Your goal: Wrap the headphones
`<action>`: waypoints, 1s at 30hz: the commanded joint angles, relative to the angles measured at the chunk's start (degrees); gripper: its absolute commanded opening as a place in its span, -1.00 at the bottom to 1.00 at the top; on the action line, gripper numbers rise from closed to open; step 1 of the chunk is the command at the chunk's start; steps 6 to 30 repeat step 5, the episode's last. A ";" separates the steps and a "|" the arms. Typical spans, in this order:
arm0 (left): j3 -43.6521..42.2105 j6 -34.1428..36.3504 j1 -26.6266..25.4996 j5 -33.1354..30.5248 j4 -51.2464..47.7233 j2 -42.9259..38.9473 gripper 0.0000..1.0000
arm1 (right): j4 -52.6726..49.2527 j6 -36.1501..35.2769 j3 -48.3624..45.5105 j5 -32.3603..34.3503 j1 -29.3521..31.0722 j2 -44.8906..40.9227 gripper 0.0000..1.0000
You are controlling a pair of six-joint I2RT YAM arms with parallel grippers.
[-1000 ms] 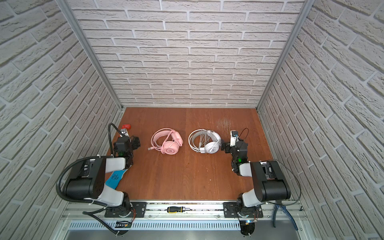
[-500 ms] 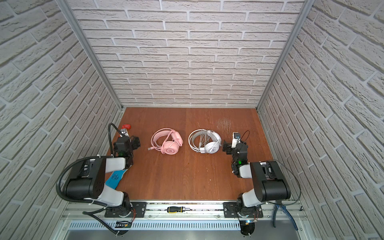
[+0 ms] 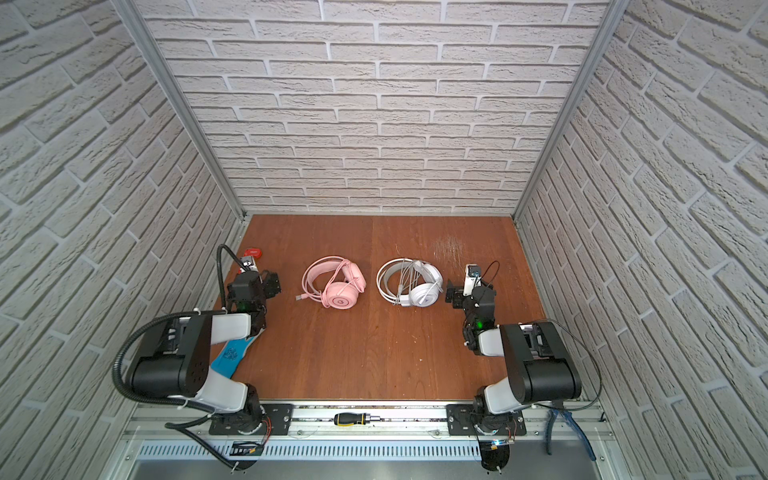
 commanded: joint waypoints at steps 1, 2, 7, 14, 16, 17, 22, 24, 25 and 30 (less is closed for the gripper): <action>1.38 0.77 0.30 0.34 0.37 0.69 0.96 | 3.00 0.63 -0.34 0.59 0.39 -0.61 0.99; 1.05 0.80 0.36 0.44 0.75 0.52 0.96 | 2.99 0.64 -0.34 0.60 0.45 -0.61 0.99; 0.84 1.07 0.24 0.58 1.28 0.52 0.97 | 2.99 0.62 -0.34 0.60 0.45 -0.61 0.99; 0.84 1.07 0.24 0.58 1.28 0.52 0.97 | 2.99 0.62 -0.34 0.60 0.45 -0.61 0.99; 0.84 1.07 0.24 0.58 1.28 0.52 0.97 | 2.99 0.62 -0.34 0.60 0.45 -0.61 0.99; 0.84 1.07 0.24 0.58 1.28 0.52 0.97 | 2.99 0.62 -0.34 0.60 0.45 -0.61 0.99; 0.84 1.07 0.24 0.58 1.28 0.52 0.97 | 2.99 0.62 -0.34 0.60 0.45 -0.61 0.99; 0.84 1.07 0.24 0.58 1.28 0.52 0.97 | 2.99 0.62 -0.34 0.60 0.45 -0.61 0.99; 0.84 1.07 0.24 0.58 1.28 0.52 0.97 | 2.99 0.62 -0.34 0.60 0.45 -0.61 0.99; 0.84 1.07 0.24 0.58 1.28 0.52 0.97 | 2.99 0.62 -0.34 0.60 0.45 -0.61 0.99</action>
